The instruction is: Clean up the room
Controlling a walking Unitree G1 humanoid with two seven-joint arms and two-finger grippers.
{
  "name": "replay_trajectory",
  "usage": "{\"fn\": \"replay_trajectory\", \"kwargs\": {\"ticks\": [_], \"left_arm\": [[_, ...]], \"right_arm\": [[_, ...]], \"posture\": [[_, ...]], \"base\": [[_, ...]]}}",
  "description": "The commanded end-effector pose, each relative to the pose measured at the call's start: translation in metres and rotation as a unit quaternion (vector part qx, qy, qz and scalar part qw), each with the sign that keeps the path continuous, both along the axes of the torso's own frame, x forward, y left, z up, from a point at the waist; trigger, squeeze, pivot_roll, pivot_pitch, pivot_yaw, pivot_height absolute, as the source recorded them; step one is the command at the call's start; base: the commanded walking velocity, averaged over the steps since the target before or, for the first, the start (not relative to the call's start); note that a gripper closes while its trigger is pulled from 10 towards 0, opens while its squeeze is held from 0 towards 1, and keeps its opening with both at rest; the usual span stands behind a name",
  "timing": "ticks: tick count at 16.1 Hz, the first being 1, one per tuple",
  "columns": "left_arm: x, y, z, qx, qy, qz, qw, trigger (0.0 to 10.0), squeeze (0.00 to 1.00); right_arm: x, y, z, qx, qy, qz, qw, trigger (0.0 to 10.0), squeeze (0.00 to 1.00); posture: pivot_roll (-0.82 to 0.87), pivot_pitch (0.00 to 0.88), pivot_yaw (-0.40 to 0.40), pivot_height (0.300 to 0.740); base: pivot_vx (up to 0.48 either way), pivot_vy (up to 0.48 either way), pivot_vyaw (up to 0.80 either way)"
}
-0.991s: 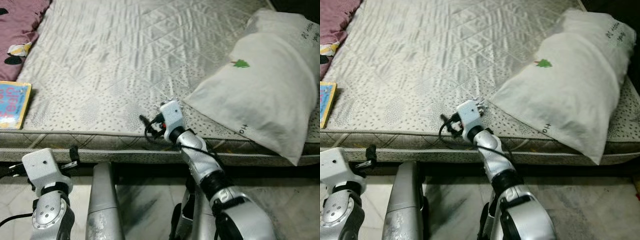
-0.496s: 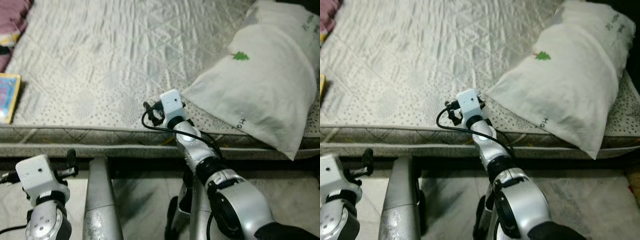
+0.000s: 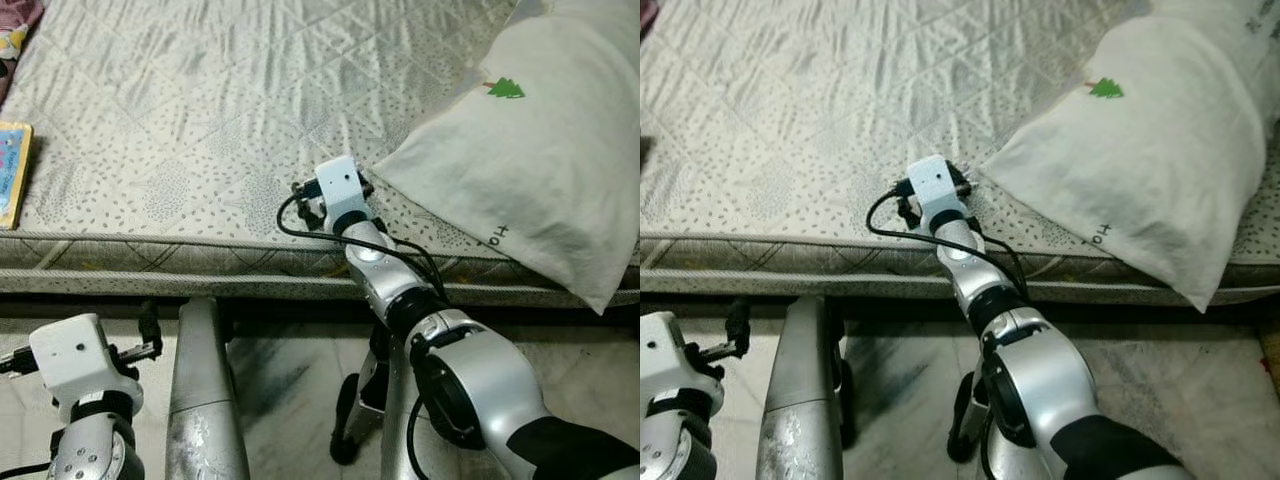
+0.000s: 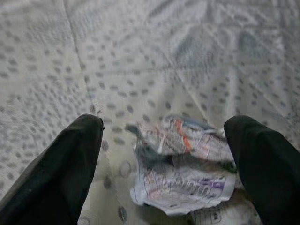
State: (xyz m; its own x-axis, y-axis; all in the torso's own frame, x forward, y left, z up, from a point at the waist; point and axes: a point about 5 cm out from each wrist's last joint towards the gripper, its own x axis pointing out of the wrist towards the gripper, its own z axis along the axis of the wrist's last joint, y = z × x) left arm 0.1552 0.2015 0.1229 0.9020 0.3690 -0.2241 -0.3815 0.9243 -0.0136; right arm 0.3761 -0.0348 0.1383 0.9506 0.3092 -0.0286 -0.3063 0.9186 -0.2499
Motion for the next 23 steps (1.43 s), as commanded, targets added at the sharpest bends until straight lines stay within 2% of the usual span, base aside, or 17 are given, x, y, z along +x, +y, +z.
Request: {"fn": "replay_trajectory", "kwargs": {"ticks": [1,3,4,5,6,12,18,23], "left_arm": [[-0.005,0.000,0.000,0.000,0.011,0.004,1.000,10.0,0.00],[-0.004,-0.002,0.001,-0.002,0.012,0.002,1.000,10.0,0.00],[-0.003,-0.002,0.001,-0.003,0.011,0.001,1.000,10.0,0.00],[-0.002,-0.002,0.001,-0.004,0.011,0.000,1.000,10.0,0.00],[0.000,-0.002,0.001,-0.005,0.009,-0.002,1.000,10.0,0.00],[0.009,0.000,0.003,-0.003,-0.004,-0.004,1.000,10.0,0.00],[0.023,0.000,0.004,-0.004,-0.019,-0.007,1.000,10.0,0.00],[0.030,0.001,0.005,-0.003,-0.031,-0.006,1.000,10.0,0.00]], "right_arm": [[0.000,-0.004,-0.007,-0.014,0.018,-0.016,1.000,10.0,0.00],[-0.002,-0.006,-0.016,-0.050,0.040,-0.021,0.998,10.0,0.00],[-0.004,-0.009,-0.025,-0.073,0.069,-0.031,0.994,9.5,0.00],[-0.004,-0.010,-0.027,-0.077,0.077,-0.035,0.993,3.0,0.00],[-0.004,-0.010,-0.028,-0.087,0.079,-0.034,0.992,0.0,0.00],[-0.003,-0.011,-0.027,-0.075,0.092,-0.039,0.992,0.0,0.00],[0.004,-0.019,-0.019,-0.053,0.095,-0.053,0.993,0.0,0.00],[0.007,-0.018,-0.010,-0.041,0.088,-0.054,0.994,0.0,0.00]], "posture": [[0.30,0.361,-0.101,0.533],[0.30,0.362,-0.102,0.533],[0.30,0.358,-0.105,0.533],[0.30,0.357,-0.108,0.533],[0.30,0.353,-0.109,0.533],[0.30,0.310,-0.115,0.533],[0.28,0.269,-0.121,0.533],[0.28,0.250,-0.124,0.533]], "base": [[0.000,0.000,0.00],[0.000,0.000,0.00],[0.000,0.000,0.00],[0.000,0.000,0.00],[0.000,0.000,0.00],[0.000,0.000,0.00],[0.000,0.000,0.00],[0.000,0.000,0.00]]}}
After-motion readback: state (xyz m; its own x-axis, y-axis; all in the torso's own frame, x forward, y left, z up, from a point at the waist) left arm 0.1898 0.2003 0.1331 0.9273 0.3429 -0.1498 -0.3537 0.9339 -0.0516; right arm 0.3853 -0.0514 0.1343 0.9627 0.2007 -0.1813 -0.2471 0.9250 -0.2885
